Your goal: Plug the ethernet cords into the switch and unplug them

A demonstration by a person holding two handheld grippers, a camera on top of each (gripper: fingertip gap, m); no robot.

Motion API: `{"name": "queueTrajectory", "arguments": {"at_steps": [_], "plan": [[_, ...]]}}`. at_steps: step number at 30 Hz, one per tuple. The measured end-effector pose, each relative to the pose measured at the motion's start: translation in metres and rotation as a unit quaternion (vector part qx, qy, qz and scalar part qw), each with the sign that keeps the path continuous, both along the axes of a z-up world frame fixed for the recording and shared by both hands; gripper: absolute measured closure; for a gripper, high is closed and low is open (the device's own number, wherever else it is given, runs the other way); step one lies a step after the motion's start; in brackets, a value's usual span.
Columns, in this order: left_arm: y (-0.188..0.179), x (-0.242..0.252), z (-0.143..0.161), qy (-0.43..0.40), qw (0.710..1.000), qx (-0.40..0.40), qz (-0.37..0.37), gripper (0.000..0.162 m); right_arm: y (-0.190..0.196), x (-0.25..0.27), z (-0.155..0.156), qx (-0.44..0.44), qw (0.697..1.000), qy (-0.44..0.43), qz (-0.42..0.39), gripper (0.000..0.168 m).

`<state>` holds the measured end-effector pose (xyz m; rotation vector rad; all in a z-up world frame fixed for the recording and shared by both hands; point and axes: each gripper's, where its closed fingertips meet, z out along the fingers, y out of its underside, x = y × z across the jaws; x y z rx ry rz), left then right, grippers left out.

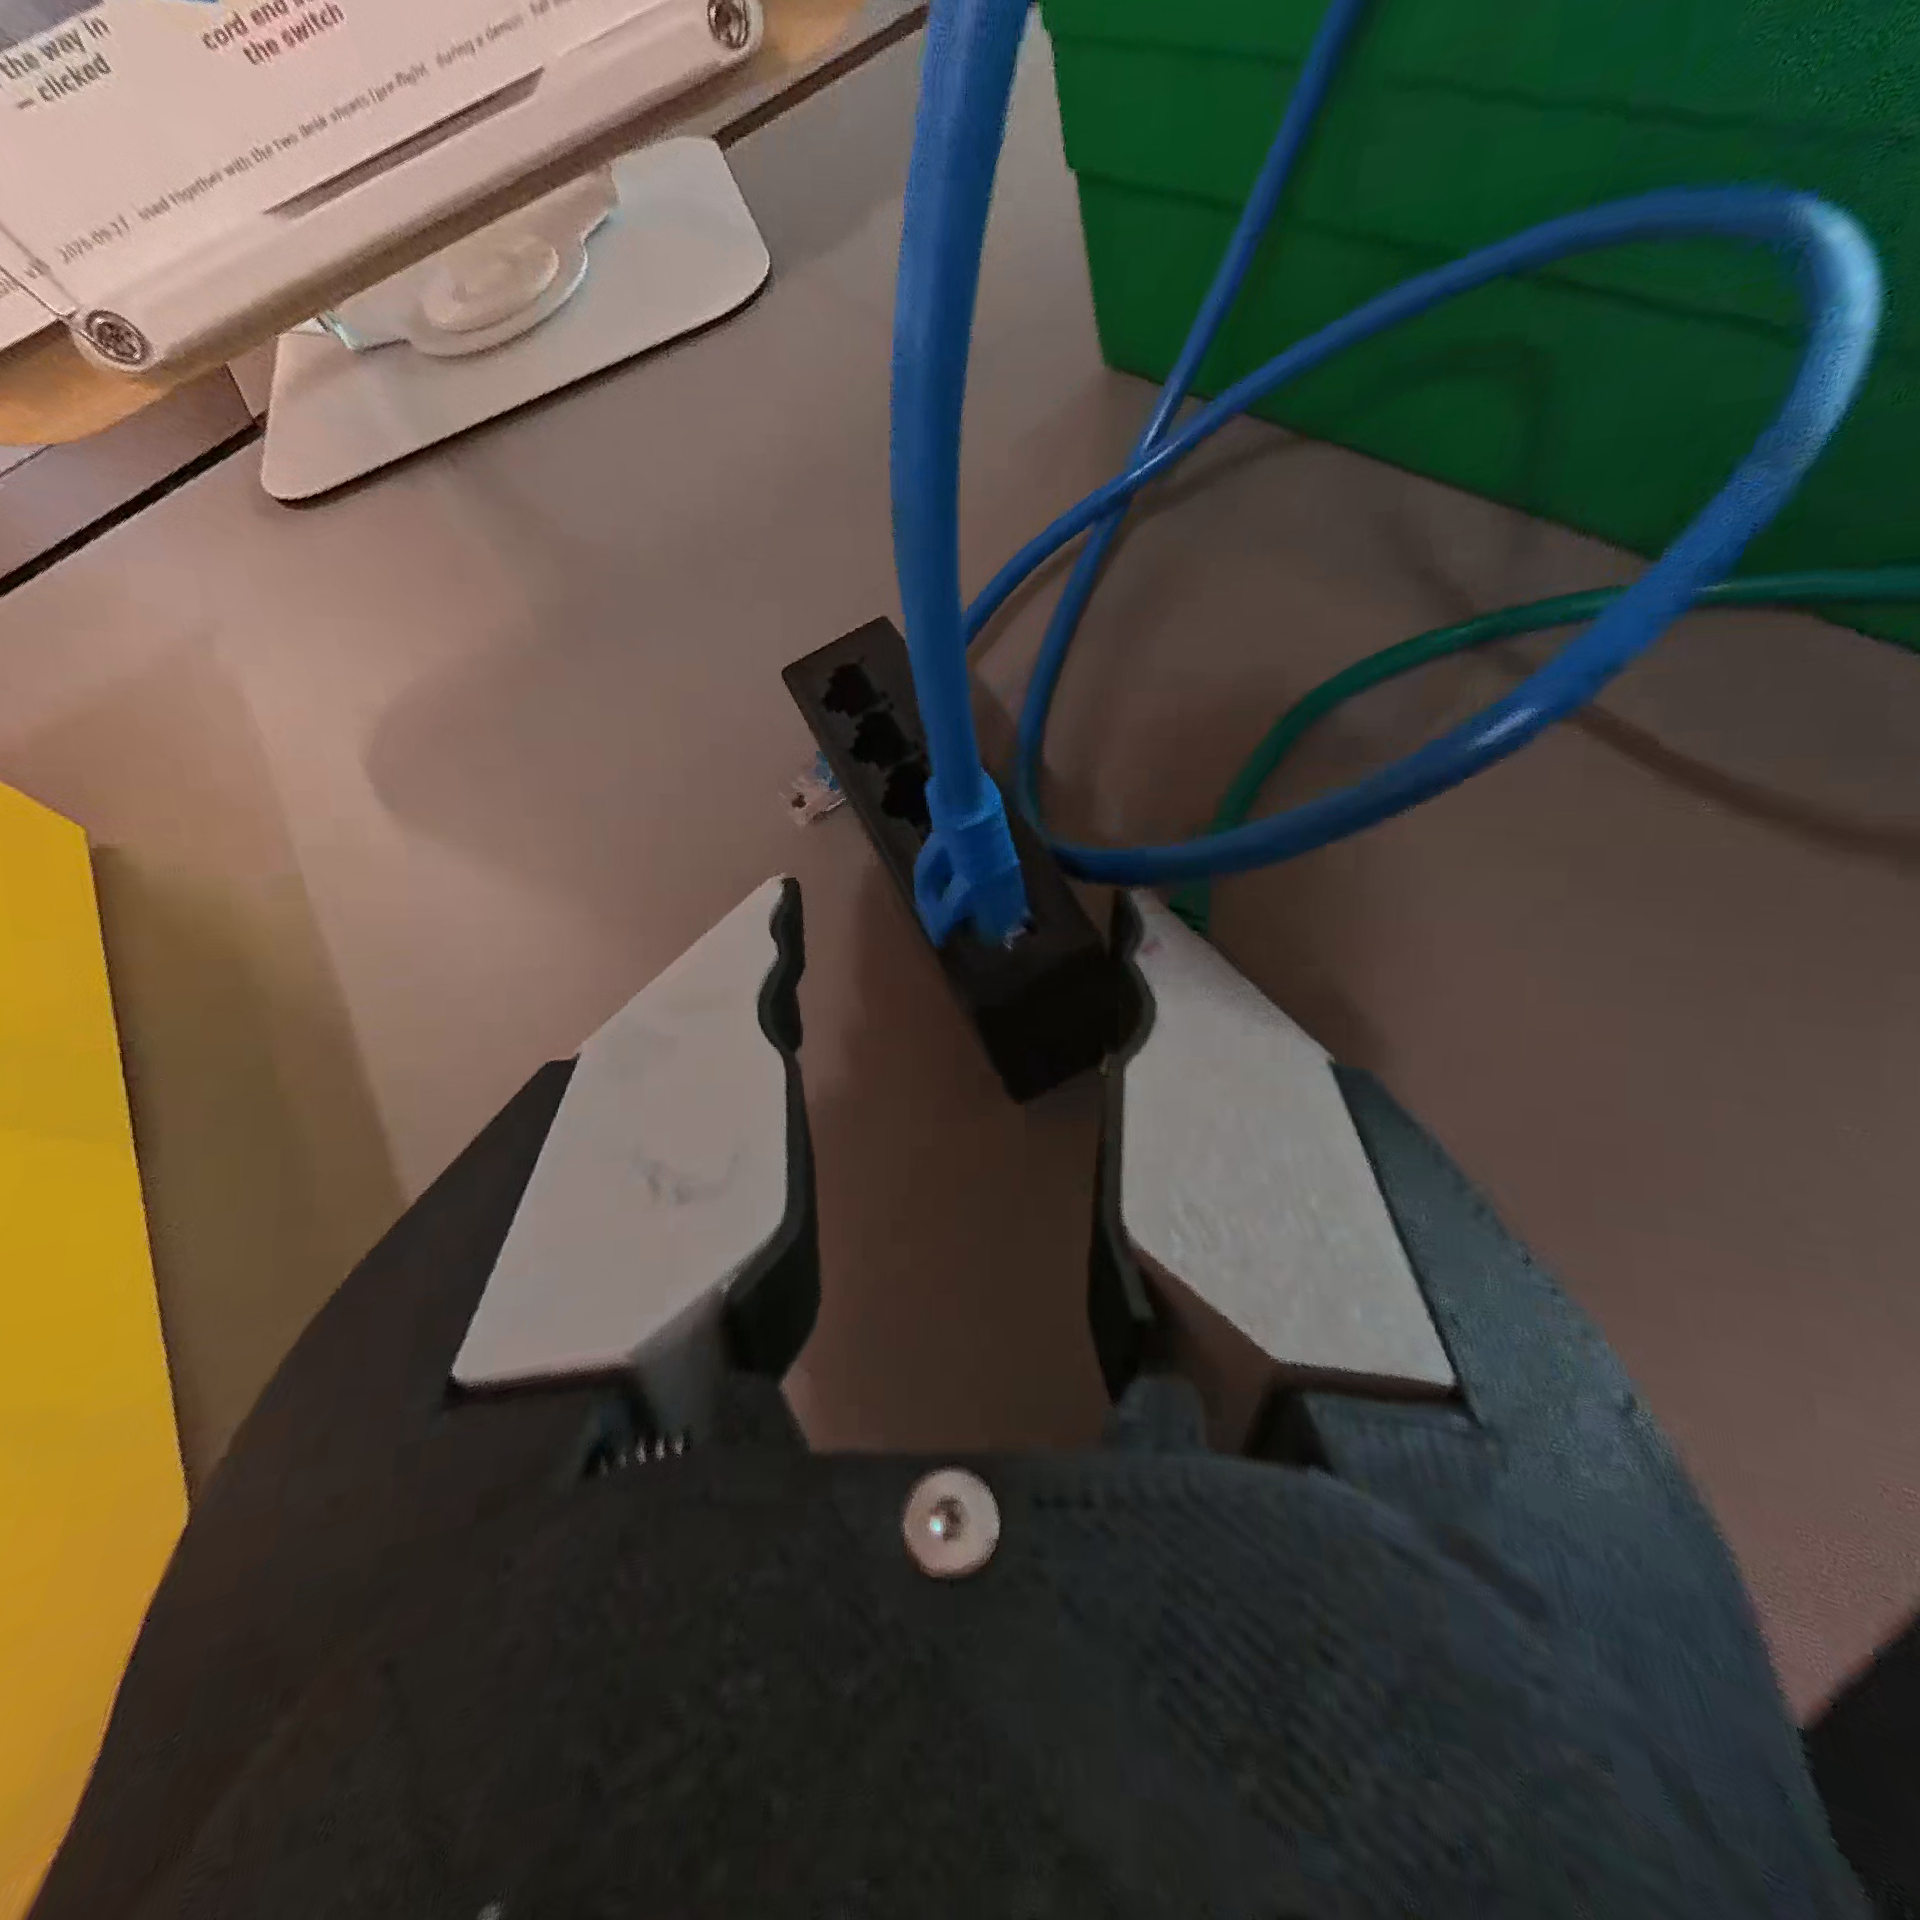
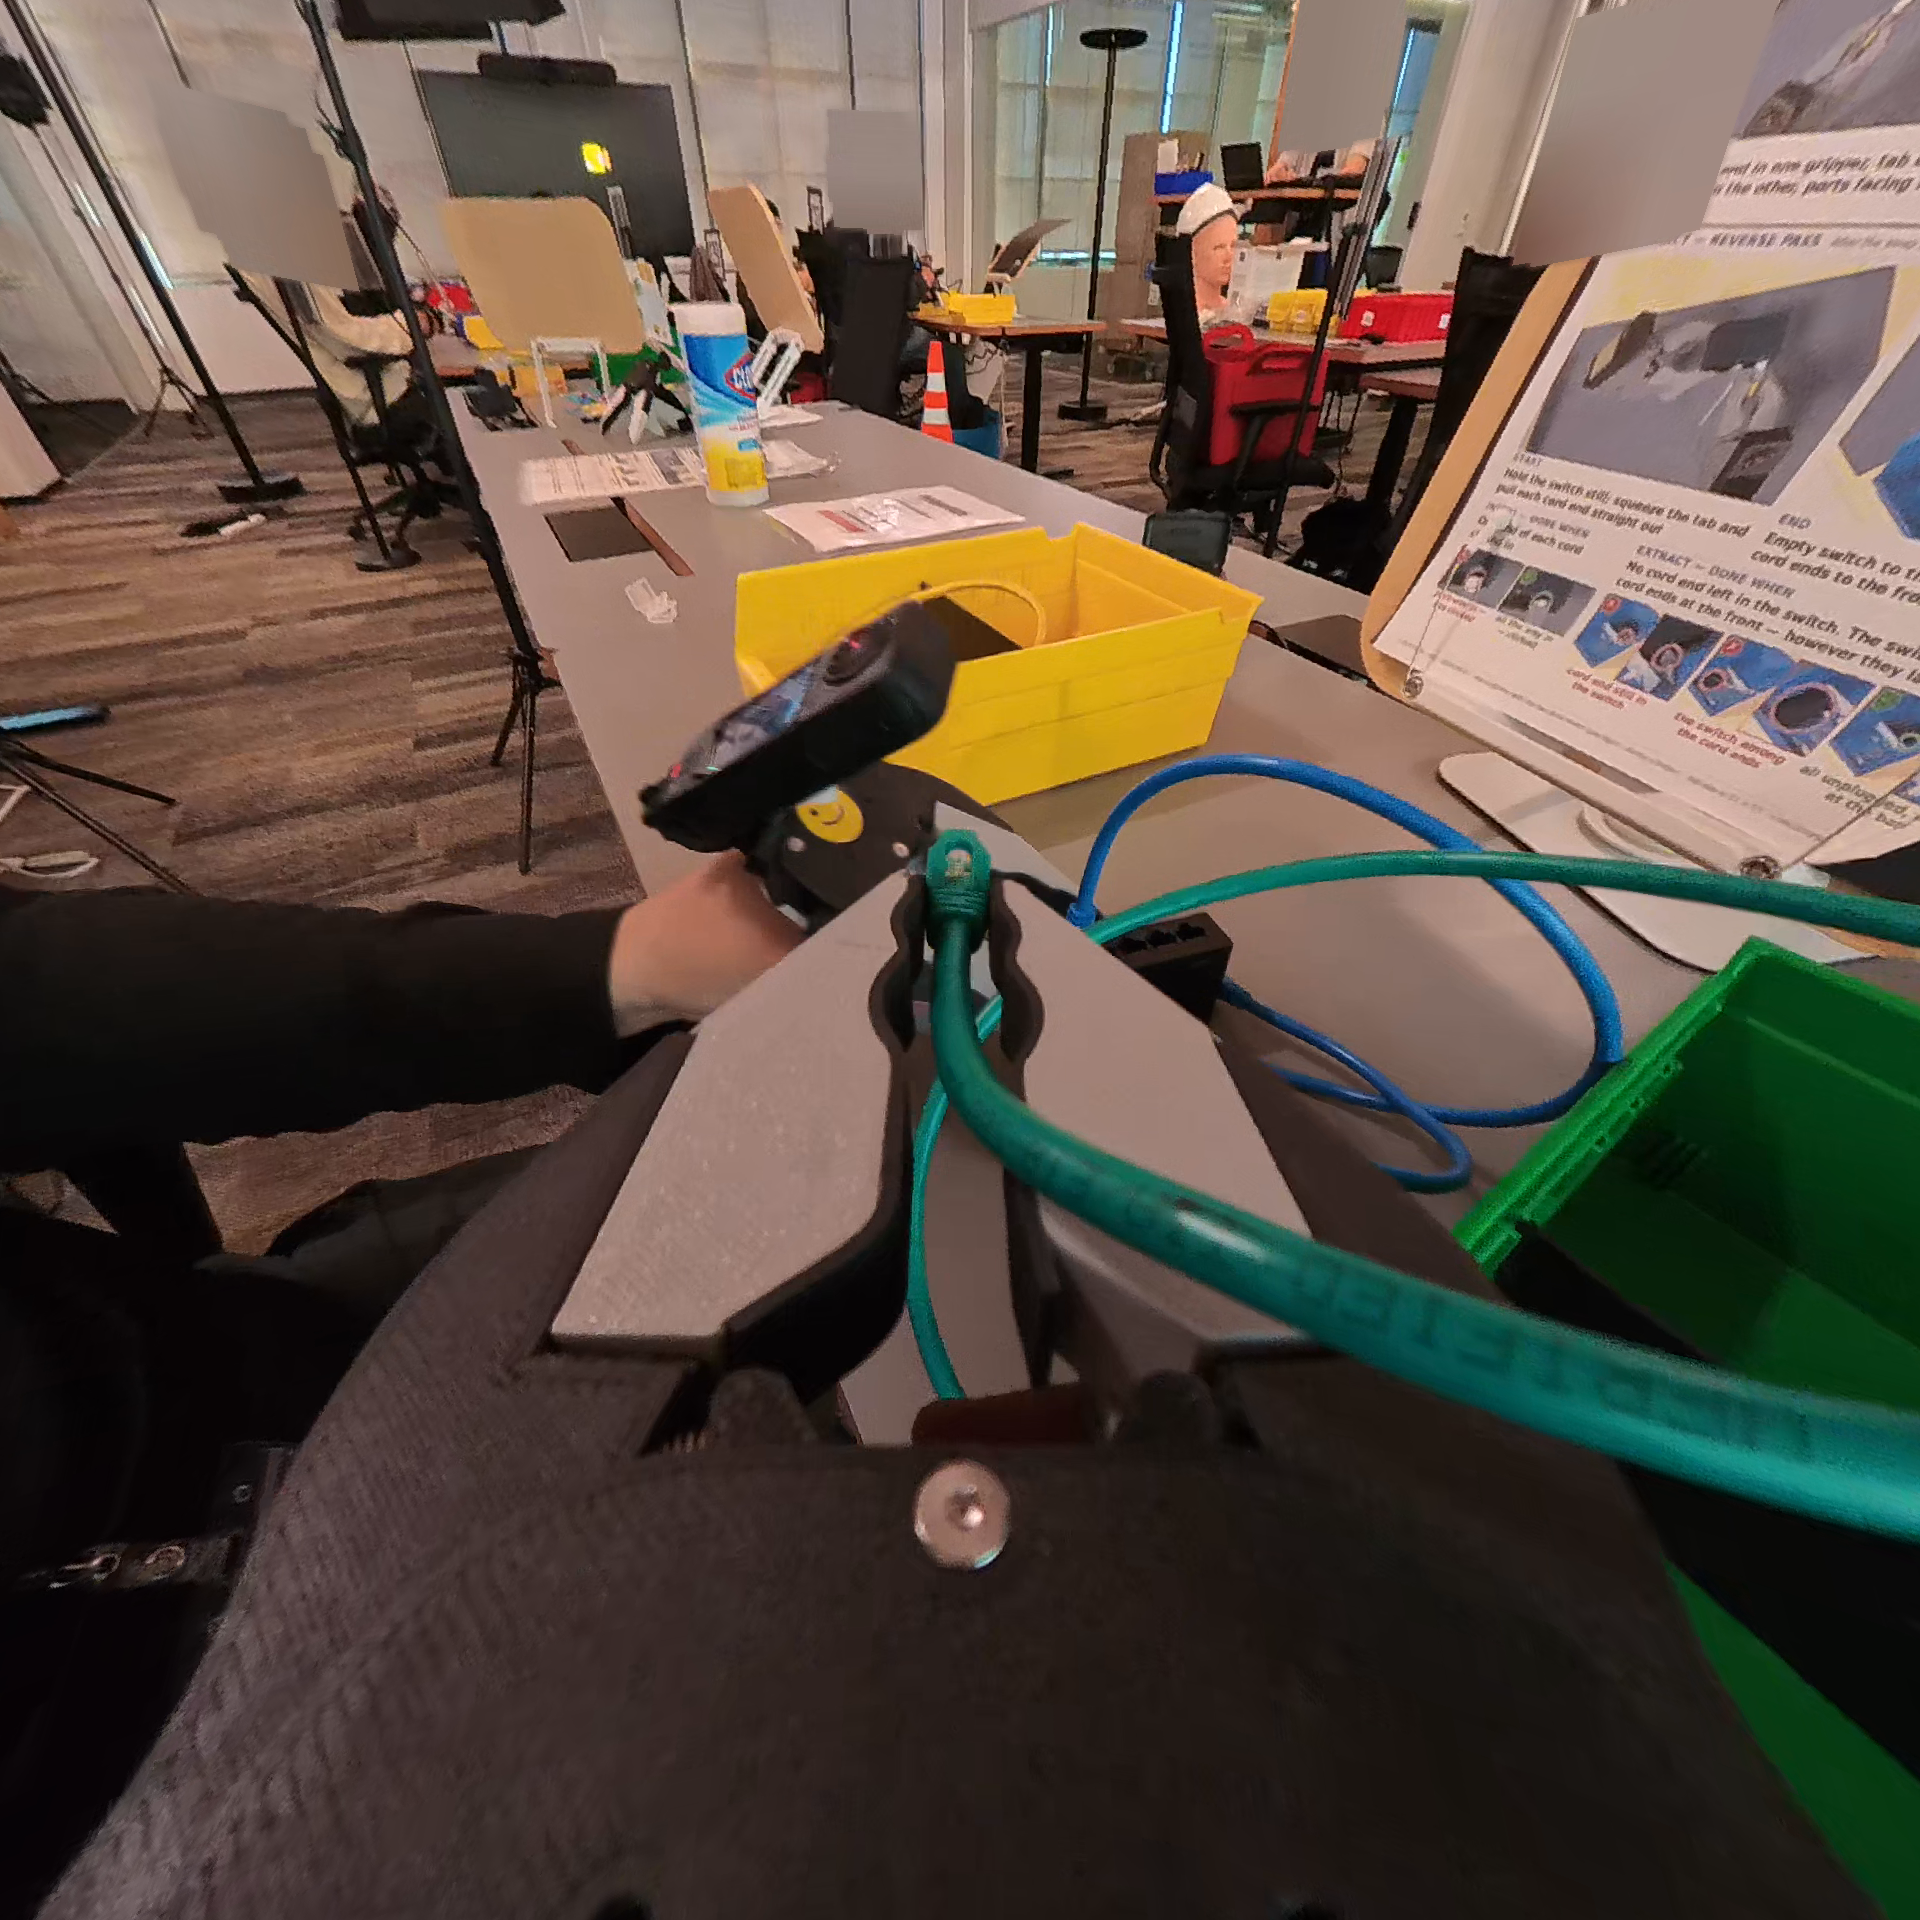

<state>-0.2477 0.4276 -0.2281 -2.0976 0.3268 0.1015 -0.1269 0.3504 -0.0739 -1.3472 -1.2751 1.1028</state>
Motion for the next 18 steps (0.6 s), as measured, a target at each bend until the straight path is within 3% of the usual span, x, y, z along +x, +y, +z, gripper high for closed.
{"name": "queueTrajectory", "arguments": {"at_steps": [3, 5, 13, 18], "plan": [[0.009, -0.005, 0.003, -0.002, 1.000, 0.002, 0.002, 0.107, 0.000, 0.007, 0.007, -0.004, 1.000, 0.014, 0.002, 0.160], [0.011, -0.007, 0.000, 0.000, 1.000, -0.006, -0.014, 0.129, 0.001, 0.012, 0.009, -0.006, 1.000, 0.017, 0.001, 0.160], [-0.009, -0.015, 0.000, 0.029, 0.993, -0.013, -0.111, 0.133, 0.010, 0.028, 0.013, -0.009, 1.000, 0.018, -0.015, 0.160], [-0.029, -0.010, 0.002, 0.070, 0.979, 0.029, -0.190, 0.135, 0.045, 0.039, 0.020, -0.030, 0.992, 0.058, -0.111, 0.160]]}}
